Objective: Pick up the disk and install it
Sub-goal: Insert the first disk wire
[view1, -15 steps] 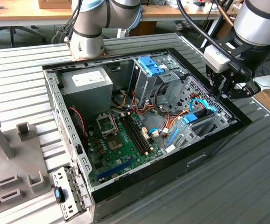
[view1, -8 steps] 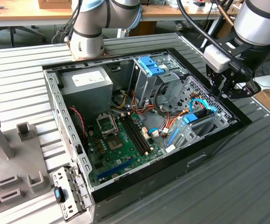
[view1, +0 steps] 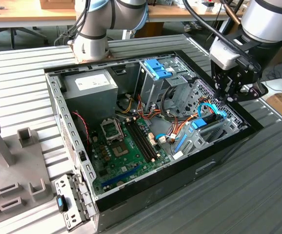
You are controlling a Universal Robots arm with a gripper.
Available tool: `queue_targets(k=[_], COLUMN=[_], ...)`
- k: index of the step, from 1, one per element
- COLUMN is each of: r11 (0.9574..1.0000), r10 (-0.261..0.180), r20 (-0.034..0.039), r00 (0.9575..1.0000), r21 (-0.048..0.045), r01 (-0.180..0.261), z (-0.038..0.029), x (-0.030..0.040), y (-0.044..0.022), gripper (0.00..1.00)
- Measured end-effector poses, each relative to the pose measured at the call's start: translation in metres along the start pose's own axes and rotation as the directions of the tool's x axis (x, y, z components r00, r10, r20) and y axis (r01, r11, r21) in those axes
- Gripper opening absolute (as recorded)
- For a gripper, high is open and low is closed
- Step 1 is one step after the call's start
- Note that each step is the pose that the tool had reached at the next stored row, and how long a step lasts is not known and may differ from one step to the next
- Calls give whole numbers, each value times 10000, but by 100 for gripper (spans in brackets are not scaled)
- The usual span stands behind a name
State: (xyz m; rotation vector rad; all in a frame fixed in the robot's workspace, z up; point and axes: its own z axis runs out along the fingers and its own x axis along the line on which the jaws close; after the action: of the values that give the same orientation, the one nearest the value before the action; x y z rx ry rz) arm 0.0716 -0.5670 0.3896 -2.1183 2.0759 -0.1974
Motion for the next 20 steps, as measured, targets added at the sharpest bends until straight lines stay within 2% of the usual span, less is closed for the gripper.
queue_targets(k=[1, 3, 4, 6, 7, 8, 10, 12, 15, 17, 19, 20], r11=[9999, 9995, 9988, 9982, 9975, 9960, 9941, 9929, 9920, 9912, 9903, 9902], r10=[41, 92, 134, 160, 181, 217, 245, 249, 251, 251, 249, 249], r20=[-29, -68, -132, -225, -286, -317, -336, -363, -366, -369, -375, -379], r00=[10000, 9999, 9998, 9996, 9994, 9993, 9991, 9990, 9990, 9990, 9990, 9990], r21=[-165, -313, -462, -582, -678, -860, -1044, -1156, -1228, -1290, -1361, -1367], r01=[-41, -94, -140, -173, -200, -243, -279, -289, -295, -297, -298, -299], z=[1, 2, 6, 10, 15, 32, 64, 70, 76, 77, 81, 85], x=[-8, -12, -13, -13, -12, -13, -12, -12, 1, 33, 94, 111], y=[-4, -9, -22, -45, -65, -94, -132, -154, -169, -182, -190, -188], gripper=[30, 30, 30, 30, 30, 30, 30, 30, 30, 30, 30, 30])
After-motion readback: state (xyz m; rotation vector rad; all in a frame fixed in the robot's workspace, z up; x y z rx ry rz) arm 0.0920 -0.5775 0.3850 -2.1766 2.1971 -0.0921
